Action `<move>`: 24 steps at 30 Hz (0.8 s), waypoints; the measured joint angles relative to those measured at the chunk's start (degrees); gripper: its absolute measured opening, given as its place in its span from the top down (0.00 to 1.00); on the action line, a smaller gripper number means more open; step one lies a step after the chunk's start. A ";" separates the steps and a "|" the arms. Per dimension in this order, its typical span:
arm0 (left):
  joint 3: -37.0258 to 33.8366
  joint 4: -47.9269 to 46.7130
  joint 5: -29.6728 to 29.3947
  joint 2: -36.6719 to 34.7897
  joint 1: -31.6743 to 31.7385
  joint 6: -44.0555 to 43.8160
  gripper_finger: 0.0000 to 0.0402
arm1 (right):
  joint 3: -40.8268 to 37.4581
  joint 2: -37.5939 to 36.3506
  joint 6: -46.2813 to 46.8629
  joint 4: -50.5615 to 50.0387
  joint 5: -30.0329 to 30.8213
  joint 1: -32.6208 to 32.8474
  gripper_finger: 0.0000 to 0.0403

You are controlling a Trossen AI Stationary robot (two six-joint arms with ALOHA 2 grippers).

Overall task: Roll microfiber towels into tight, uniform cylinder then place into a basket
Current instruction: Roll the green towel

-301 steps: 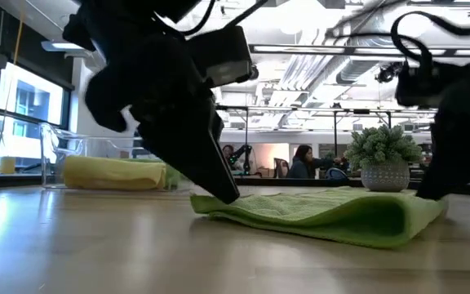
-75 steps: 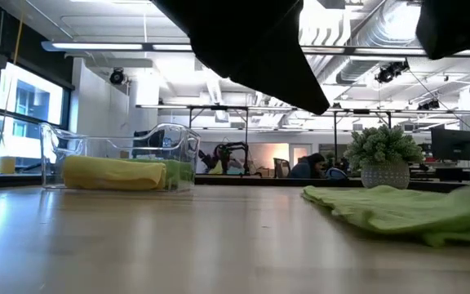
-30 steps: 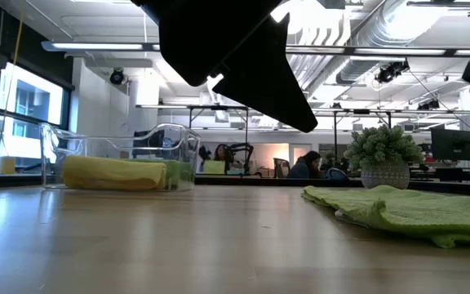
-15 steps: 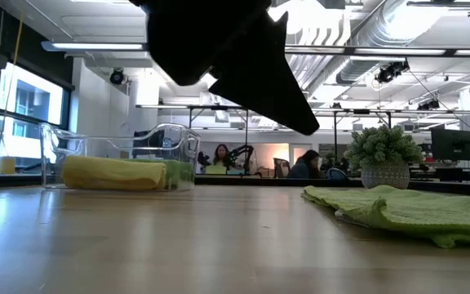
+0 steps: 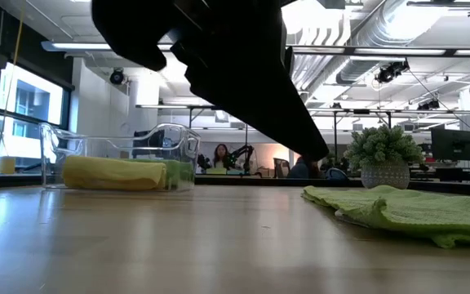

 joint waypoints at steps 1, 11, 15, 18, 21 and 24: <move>-0.01 -0.06 1.42 0.00 0.23 0.01 0.80 | -0.88 0.00 0.96 0.55 0.04 0.00 0.58; -0.01 -0.33 12.68 0.02 1.86 2.13 0.67 | -6.00 0.00 4.57 9.95 1.39 -0.17 0.80; -0.01 -0.20 12.52 0.07 2.15 5.56 0.59 | -6.97 -0.14 8.97 11.47 1.05 -0.13 0.93; -0.01 0.91 10.18 0.07 2.15 9.78 0.56 | -6.91 -0.17 12.80 11.47 0.96 -0.15 0.99; 0.05 2.54 8.07 0.48 2.05 14.48 0.56 | -6.12 -0.41 16.53 10.59 0.68 -0.17 0.98; 0.04 3.83 7.16 0.90 1.74 18.11 0.56 | -5.76 -2.66 20.81 9.96 2.36 -0.18 0.99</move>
